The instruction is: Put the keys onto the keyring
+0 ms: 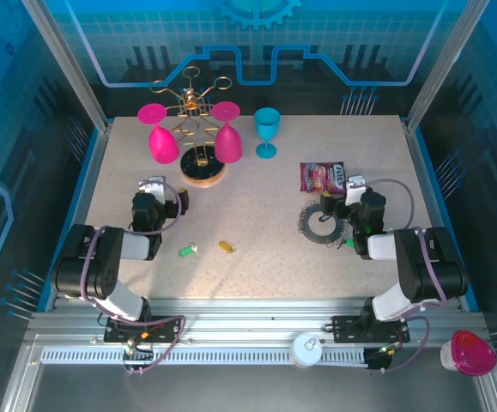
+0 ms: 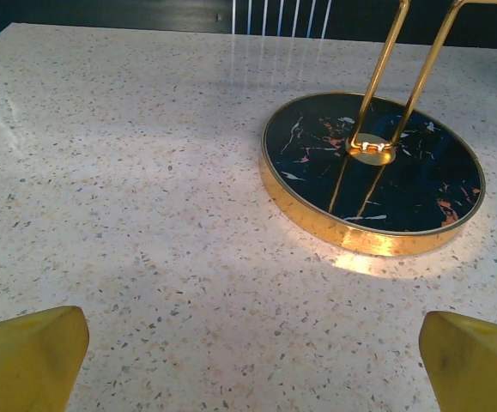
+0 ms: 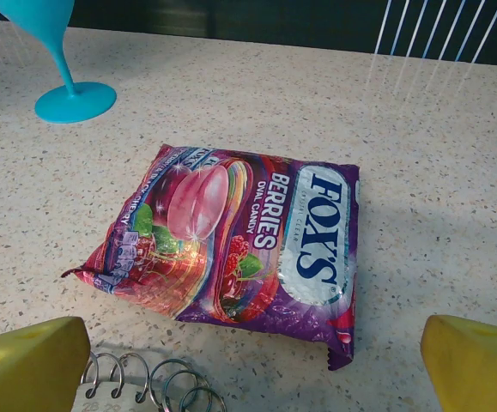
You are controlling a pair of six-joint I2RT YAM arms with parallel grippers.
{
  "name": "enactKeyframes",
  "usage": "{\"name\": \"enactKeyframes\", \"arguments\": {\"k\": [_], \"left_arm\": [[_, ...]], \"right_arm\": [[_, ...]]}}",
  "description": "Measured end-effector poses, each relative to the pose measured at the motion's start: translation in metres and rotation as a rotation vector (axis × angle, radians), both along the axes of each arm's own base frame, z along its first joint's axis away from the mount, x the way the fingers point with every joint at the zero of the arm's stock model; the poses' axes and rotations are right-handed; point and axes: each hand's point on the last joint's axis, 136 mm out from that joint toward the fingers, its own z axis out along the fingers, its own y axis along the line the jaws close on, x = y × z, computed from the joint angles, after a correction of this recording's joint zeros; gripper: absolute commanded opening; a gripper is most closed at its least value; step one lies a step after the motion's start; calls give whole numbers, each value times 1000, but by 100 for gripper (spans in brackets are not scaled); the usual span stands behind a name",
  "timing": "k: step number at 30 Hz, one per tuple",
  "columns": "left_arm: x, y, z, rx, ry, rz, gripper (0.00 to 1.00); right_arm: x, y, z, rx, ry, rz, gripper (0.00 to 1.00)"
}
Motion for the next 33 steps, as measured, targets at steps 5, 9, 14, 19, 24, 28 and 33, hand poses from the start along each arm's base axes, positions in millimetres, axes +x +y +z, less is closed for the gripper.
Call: {"name": "enactKeyframes", "arguments": {"k": [5,9,14,19,24,28,33], "left_arm": [[0,-1,0,-3,0,-8,99],[0,-1,0,-3,0,-8,99],[0,-2,0,-4,0,-10,99],[0,-3,0,-6,0,-14,99],[0,-2,0,-6,0,-13,99],[0,-3,0,-9,1,-19,99],[0,-3,-1,-13,3,-24,99]], "right_arm": [[0,0,0,0,0,0,100],[0,0,0,0,0,0,100],[0,0,0,0,0,0,100],[0,0,0,0,0,0,100],[0,0,0,0,0,0,100],[0,0,0,0,0,0,100],[0,0,0,2,0,3,98]]}}
